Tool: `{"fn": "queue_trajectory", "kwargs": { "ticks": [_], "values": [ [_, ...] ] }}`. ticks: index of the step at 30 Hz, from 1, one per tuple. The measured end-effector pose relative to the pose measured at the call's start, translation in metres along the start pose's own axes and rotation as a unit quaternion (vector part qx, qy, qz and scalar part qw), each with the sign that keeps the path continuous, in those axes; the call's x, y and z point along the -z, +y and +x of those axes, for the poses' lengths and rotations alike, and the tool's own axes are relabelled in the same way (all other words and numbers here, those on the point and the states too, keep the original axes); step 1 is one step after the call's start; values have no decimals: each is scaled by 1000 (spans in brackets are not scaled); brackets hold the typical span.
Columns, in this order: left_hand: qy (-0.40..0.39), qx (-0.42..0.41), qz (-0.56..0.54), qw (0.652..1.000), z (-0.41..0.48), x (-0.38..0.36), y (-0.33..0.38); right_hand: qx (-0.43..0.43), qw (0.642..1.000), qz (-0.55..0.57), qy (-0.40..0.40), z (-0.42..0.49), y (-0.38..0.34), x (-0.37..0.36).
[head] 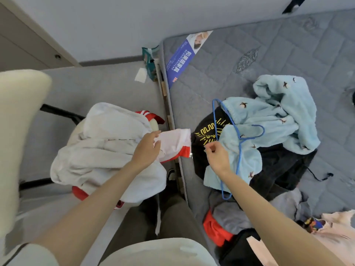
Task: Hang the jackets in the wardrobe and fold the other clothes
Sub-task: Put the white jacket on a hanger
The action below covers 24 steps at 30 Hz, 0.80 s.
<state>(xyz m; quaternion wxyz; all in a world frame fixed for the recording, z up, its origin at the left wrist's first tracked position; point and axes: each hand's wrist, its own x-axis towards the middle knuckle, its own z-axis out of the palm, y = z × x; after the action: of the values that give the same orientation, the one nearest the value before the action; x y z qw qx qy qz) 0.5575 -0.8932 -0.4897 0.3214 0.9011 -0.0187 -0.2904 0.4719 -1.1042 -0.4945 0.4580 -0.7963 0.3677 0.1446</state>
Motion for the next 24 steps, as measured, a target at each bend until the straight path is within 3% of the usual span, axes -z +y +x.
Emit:
{"fn": "queue_trajectory", "kwargs": {
  "ticks": [6, 9, 14, 17, 21, 24],
  "values": [
    [100, 58, -18, 993, -41, 65, -83, 88, 980, -86, -157, 4, -67, -80],
    [111, 104, 8, 988, -52, 86, -130, 124, 958, -121, -228, 4, -96, -128],
    [117, 150, -54, 980, -52, 96, -185, 184, 916, -177, -310, 4, -122, -205],
    [133, 122, -34, 983, -45, 93, -196, 194, 901, -232, -312, 8, -125, -242],
    [207, 100, 116, 966, -29, 88, -200, 186, 876, -365, -255, 20, -118, -258],
    [204, 49, 209, 955, -15, 92, -198, 177, 867, -376, -276, 22, -114, -252]
  ]
}}
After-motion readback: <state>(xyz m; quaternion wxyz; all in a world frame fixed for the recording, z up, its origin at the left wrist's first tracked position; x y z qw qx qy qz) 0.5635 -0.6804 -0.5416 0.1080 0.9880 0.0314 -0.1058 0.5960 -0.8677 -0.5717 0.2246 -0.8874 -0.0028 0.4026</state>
